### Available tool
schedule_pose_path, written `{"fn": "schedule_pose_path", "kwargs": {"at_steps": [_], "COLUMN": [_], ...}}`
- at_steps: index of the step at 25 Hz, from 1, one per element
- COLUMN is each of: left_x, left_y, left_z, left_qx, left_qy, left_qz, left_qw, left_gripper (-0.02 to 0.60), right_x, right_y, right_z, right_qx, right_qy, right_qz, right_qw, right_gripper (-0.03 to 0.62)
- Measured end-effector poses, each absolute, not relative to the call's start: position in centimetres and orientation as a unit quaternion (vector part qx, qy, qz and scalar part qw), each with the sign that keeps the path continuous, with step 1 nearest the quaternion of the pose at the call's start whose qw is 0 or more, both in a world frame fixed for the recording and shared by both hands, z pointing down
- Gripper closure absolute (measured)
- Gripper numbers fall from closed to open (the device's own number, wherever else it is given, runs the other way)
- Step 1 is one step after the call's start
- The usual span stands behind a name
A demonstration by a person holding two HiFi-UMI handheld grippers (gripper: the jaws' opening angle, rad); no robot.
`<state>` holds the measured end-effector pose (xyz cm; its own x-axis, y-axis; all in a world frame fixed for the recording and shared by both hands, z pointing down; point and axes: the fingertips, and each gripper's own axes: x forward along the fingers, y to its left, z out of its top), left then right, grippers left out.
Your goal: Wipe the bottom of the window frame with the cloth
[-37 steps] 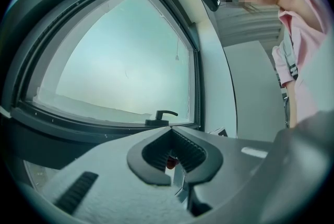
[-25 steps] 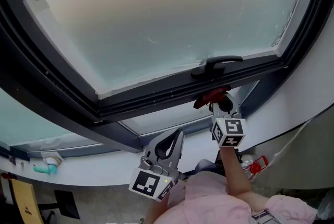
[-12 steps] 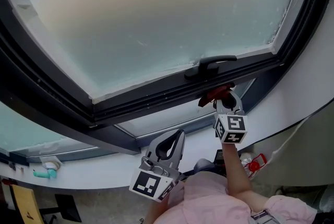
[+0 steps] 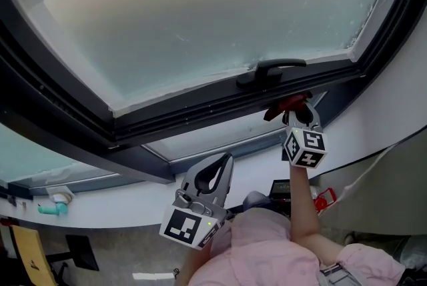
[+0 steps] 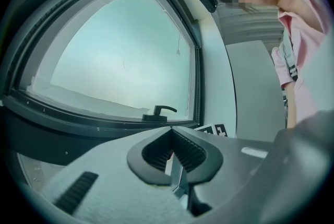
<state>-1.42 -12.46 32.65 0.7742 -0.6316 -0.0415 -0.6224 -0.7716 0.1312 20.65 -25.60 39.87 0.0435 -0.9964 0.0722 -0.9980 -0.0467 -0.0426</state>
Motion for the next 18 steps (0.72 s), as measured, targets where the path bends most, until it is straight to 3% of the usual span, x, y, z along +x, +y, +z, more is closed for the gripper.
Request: {"fn": "schedule_pose_path", "kwargs": {"at_steps": [5,18], "left_x": [-1.3,4.1], "left_y": [-13.1,-12.2], "left_z": [32.4,34.2], "left_qx": [0.937,0.931], "left_qy": [-0.344,-0.345], "left_qz": [-0.047,-0.043], "left_qw": [0.044,0.113], "left_gripper": [0.581,0.581], "right_x": [20.5,20.9], "right_y": [-26.5,-26.0], "right_z": [39.3,39.8], "right_qx": [0.713,0.681], "right_qy": [-0.701,-0.73], "right_qz": [0.033,0.015], "right_qw": [0.007,0.056], "right_gripper": [0.533,0.533]}}
